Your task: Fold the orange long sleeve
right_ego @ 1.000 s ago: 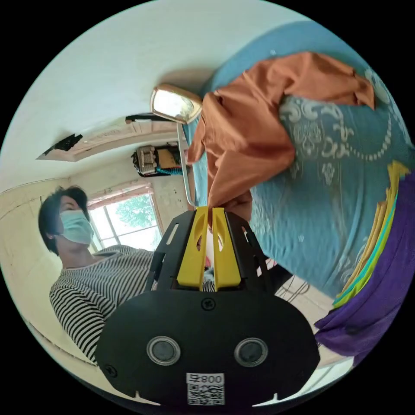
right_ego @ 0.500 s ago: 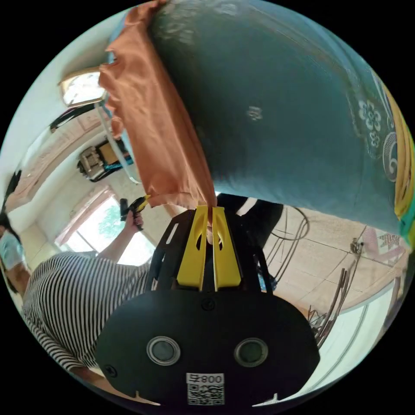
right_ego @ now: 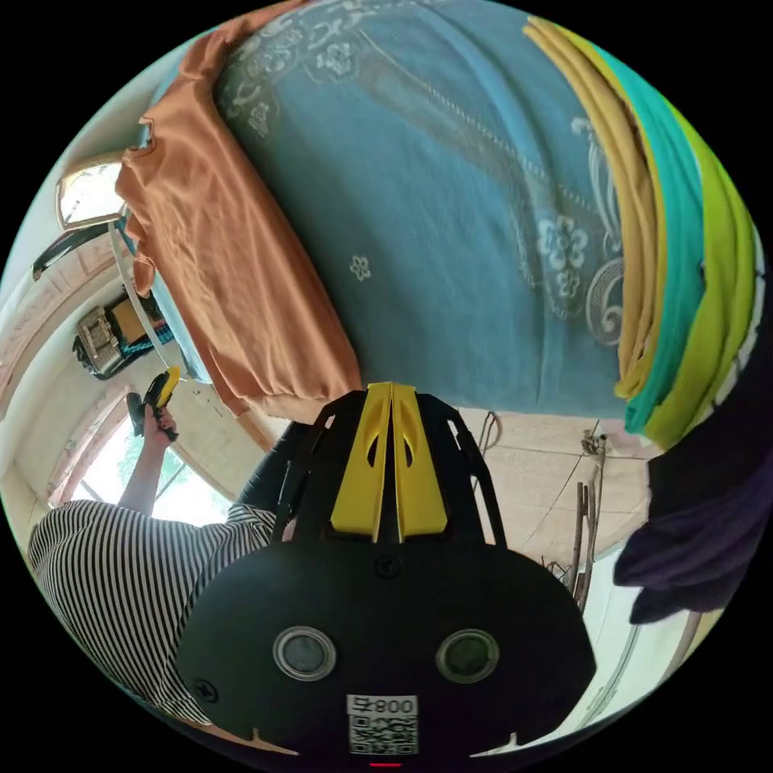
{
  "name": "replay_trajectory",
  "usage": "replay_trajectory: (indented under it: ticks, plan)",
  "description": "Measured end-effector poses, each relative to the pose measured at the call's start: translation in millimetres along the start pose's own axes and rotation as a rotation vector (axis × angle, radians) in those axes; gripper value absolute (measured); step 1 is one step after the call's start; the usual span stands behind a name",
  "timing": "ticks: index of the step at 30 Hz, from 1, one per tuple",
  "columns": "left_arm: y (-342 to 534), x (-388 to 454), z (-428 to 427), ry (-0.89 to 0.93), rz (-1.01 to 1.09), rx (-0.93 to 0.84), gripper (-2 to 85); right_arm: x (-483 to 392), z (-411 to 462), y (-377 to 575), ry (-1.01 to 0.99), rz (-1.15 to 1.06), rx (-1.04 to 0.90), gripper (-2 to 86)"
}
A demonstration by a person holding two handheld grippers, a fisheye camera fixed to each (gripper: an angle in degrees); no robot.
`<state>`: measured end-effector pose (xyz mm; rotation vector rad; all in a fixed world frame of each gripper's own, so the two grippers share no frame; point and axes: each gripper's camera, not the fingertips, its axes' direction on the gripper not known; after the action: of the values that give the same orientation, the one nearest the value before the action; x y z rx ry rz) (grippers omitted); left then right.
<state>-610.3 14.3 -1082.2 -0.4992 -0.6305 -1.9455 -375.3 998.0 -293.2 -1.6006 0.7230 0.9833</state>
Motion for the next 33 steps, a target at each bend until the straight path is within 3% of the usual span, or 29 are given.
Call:
replay_trajectory:
  ticks: [5, 8, 10, 13, 16, 19, 21, 25, 28, 33]
  plan:
    - [-100, 95, -7, 0.055, 0.23, 0.061, 4.8, -114, -54, -82, 0.168, -0.225, 0.218, 0.1]
    - [-162, 158, 0, 0.086, 0.347, 0.084, 5.9, -186, -52, -149, 0.358, -0.363, 0.237, 0.1]
    - [-197, 199, 1, 0.085, 0.418, 0.1, 6.6, -216, -29, -184, 0.461, -0.411, 0.143, 0.1]
    - [-248, 262, 0, 0.084, 0.53, 0.156, 7.7, -248, -16, -189, 0.592, -0.501, 0.174, 0.1]
    - [-295, 318, 2, 0.054, 0.609, 0.191, 9.1, -249, -22, -191, 0.478, -0.459, 0.274, 0.3]
    - [-339, 367, 4, -0.027, 0.68, 0.203, 10.8, -258, -49, -226, 0.249, -0.415, 0.156, 0.5]
    - [-365, 392, 5, -0.081, 0.71, 0.207, 11.8, -277, -88, -238, 0.13, -0.465, 0.305, 0.9]
    - [-422, 441, 10, -0.172, 0.733, 0.187, 12.8, -354, -171, -300, 0.247, -0.624, 0.561, 3.2]
    - [-452, 471, 23, -0.283, 0.755, 0.153, 12.8, -416, -205, -363, 0.362, -0.708, 0.645, 5.7]
    - [-488, 506, 41, -0.34, 0.74, 0.143, 12.3, -491, -197, -454, 0.449, -0.818, 0.505, 8.0]
